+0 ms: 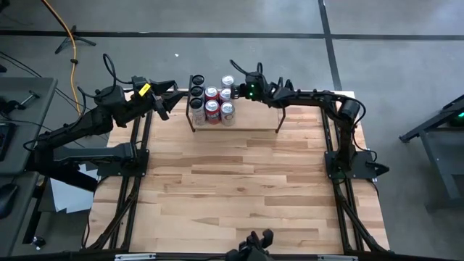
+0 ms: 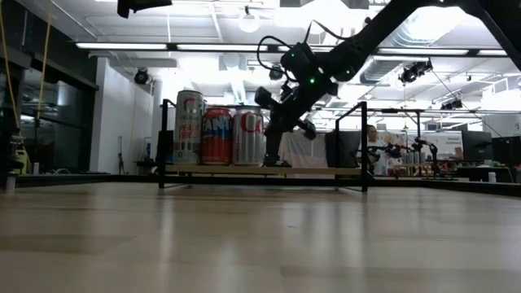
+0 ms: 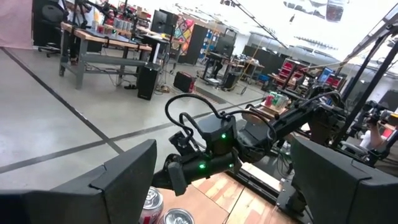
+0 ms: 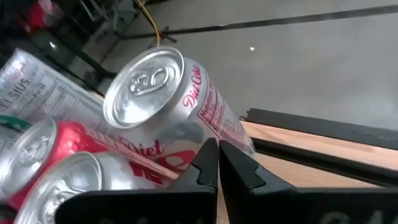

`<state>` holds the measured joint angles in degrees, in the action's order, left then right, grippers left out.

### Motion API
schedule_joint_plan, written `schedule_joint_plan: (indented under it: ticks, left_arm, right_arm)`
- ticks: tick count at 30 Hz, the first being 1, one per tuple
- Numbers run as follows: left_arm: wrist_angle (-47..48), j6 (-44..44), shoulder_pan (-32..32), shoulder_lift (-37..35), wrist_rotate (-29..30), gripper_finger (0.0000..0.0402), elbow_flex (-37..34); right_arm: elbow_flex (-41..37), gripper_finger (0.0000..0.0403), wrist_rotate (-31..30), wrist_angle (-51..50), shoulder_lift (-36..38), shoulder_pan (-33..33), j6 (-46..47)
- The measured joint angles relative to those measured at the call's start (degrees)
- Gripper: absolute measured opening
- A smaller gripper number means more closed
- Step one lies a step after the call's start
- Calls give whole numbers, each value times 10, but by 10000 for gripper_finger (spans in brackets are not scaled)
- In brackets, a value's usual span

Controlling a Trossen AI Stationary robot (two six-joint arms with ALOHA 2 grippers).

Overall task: Place canned beverage on shelf
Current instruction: Put the silver soda can aligned with the other silver soda can on the shelf

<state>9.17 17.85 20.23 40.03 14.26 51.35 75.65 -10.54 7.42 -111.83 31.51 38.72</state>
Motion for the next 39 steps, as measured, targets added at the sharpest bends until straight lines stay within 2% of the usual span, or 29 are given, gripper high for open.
schedule_joint_plan:
  ticks: [8, 11, 16, 24, 28, 31, 39]
  left_arm:
    - [0, 0, 0, 0, -2, 325, 0]
    - [0, 0, 0, 0, -2, 325, 0]
    - [0, 0, 0, 0, -2, 325, 0]
    - [0, 0, 0, 0, -2, 325, 0]
    - [0, 0, 0, 0, -2, 325, 0]
    - [0, 0, 0, 0, -2, 325, 0]
    - [0, 0, 0, 0, -2, 325, 0]
  right_arm:
    - [50, 0, -2, -59, 0, 36, -17]
    - [85, 0, 37, -77, -5, 62, -11]
    - [218, 0, 160, -214, -69, 106, -2]
    - [450, 0, 251, -371, -174, 117, -17]
    - [524, 0, 256, -440, -211, 113, -39]
    - [545, 0, 256, -471, -232, 108, -47]
    - [548, 0, 260, -476, -239, 90, -63]
